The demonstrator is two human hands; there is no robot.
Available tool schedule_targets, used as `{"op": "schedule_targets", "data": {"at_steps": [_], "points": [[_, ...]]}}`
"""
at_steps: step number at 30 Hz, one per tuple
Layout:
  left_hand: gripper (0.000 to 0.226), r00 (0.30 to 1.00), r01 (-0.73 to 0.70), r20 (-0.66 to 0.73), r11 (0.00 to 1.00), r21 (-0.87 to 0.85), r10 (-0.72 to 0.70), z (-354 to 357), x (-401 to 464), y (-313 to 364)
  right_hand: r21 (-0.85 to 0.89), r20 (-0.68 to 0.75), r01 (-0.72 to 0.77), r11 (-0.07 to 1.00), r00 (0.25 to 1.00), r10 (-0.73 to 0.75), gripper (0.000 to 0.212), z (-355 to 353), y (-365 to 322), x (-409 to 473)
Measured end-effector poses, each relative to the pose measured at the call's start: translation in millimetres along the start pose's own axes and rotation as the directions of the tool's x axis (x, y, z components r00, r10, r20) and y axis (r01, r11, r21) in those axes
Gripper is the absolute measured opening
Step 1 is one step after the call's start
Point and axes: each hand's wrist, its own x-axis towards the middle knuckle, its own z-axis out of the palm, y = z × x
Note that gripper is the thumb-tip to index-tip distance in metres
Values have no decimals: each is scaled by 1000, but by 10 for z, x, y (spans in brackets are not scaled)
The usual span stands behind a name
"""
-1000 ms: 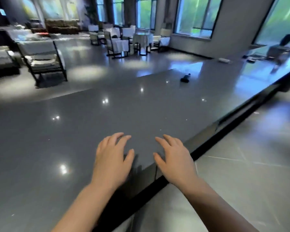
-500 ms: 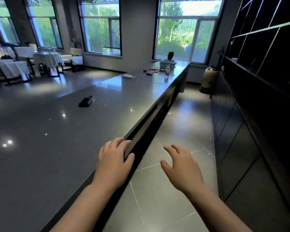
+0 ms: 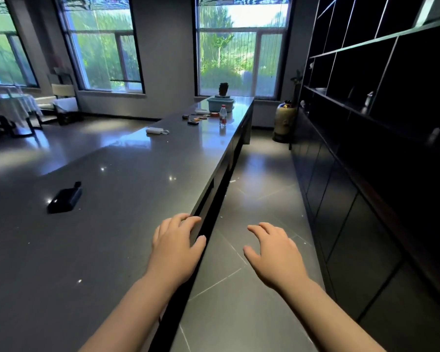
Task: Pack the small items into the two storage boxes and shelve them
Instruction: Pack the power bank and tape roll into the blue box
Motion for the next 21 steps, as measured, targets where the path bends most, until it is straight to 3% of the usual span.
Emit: {"op": "schedule_targets", "data": {"at_steps": [11,16,21], "points": [[40,998,64,1,998,-6,-64,459,1505,-553,28,3,49,998,999,-49,50,337,-4,1684],[41,973,223,-63,975,-3,-223,743,2031,-737,51,54,232,971,971,-234,51,591,-149,2540],[43,909,388,-167,922,3,-382,772,2340,-1090,64,144,470,880,869,-474,54,861,-608,3289]]}}
